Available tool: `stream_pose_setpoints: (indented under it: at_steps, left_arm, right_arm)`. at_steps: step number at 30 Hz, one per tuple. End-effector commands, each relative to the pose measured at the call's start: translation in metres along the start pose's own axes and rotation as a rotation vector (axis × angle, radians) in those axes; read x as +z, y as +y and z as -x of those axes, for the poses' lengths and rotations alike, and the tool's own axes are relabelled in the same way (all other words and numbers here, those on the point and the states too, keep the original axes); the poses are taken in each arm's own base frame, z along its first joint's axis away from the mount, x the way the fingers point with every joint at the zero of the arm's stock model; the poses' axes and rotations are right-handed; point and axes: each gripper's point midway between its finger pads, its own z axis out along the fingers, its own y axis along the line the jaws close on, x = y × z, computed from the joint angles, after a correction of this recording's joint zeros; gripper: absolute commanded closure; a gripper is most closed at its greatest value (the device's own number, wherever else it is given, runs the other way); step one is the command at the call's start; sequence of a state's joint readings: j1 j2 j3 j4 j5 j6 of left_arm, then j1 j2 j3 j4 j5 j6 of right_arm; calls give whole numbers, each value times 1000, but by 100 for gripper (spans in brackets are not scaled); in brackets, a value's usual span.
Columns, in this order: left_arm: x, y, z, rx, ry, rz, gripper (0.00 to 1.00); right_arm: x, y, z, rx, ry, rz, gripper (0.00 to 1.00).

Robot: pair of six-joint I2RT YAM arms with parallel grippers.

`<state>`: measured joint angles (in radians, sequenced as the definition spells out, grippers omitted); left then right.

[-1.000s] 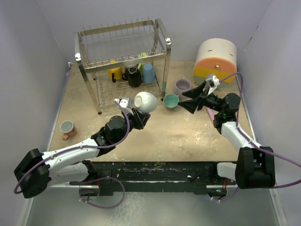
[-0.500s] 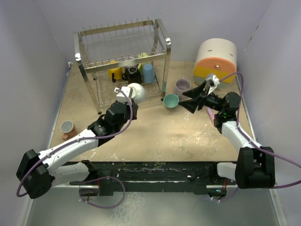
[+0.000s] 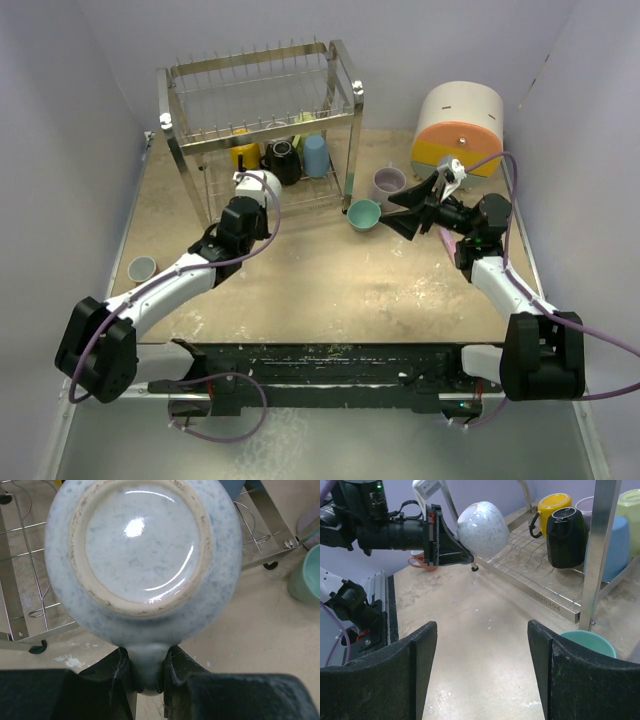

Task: Load the cups into the dish rack
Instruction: Turn the cup upside down in the dish rack.

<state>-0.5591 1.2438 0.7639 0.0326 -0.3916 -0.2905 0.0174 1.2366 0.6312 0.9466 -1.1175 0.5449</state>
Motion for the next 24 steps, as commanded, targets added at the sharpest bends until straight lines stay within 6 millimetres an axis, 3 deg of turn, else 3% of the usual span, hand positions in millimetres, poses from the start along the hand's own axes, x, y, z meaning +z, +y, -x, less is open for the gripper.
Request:
stream_pose_setpoints:
  at_steps: [1,9,24]
  left_arm:
    - [9,-6,79,-74,-215,-46,100]
    - [35,10,88,-91,-230,-28,100]
    - [89,42,81,-129,-177,1,100]
  right_arm:
    - [2,5,26,-100,-31,13,25]
    - [2,6,26,-103,-29,15,25]
    - [2,6,26,-105,-20,15,25]
